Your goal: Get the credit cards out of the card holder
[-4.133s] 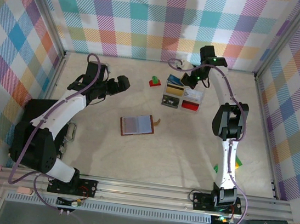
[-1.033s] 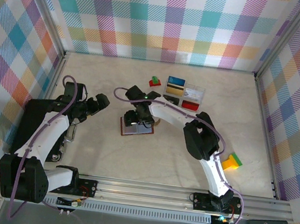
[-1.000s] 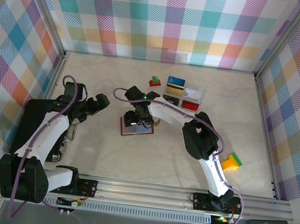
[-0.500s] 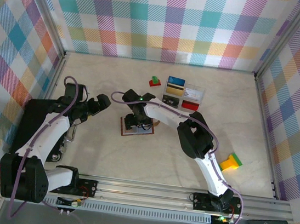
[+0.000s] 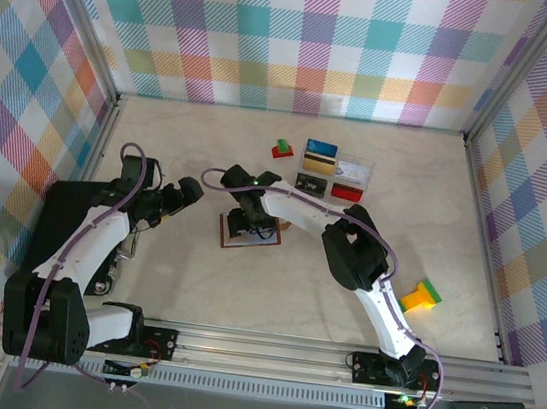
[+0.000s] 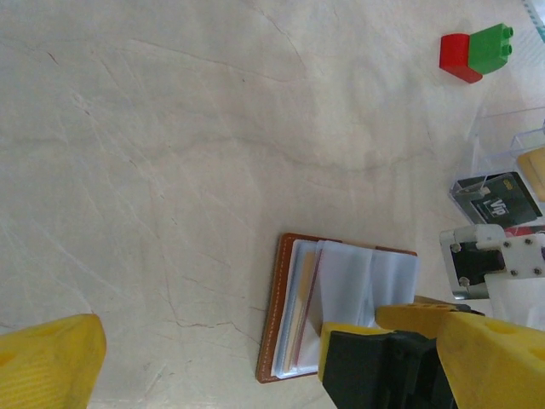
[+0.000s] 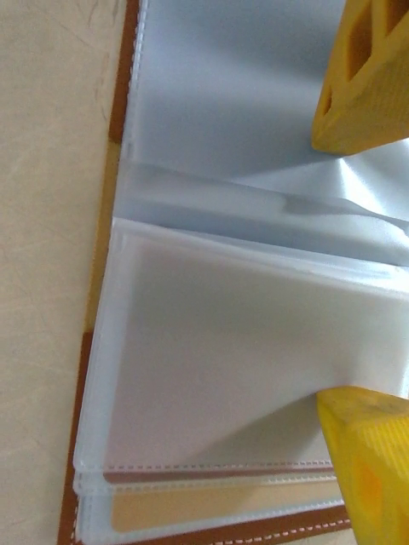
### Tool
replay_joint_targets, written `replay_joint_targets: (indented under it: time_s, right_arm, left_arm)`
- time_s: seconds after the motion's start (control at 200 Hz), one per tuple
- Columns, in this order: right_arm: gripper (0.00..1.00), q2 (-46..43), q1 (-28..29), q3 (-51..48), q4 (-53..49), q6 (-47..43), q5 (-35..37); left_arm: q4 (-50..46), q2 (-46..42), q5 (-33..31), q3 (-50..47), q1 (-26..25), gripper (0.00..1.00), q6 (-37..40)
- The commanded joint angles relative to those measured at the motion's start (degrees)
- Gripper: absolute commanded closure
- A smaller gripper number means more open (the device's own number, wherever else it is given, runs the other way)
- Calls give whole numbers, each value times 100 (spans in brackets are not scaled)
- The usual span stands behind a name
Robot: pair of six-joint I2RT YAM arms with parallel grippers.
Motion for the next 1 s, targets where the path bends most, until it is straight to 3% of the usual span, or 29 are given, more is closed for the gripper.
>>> replay_joint_targets:
  time_s: [0.0, 0.265, 0.645, 0.995]
  right_arm:
    - [32, 369, -35, -453, -213, 204, 241]
    - [40, 59, -53, -817, 227, 228, 102]
    - [50, -474, -173, -1444, 956, 236, -213]
    - [59, -687, -248, -1731, 1293, 245, -308]
  left_arm:
    - [230, 120, 394, -179, 76, 4, -93]
    - [661, 655, 1039, -218, -108, 17, -332]
    - [1520, 1676, 1509, -110, -731, 61, -815]
    - [1565, 2542, 1545, 308, -1352, 86, -856]
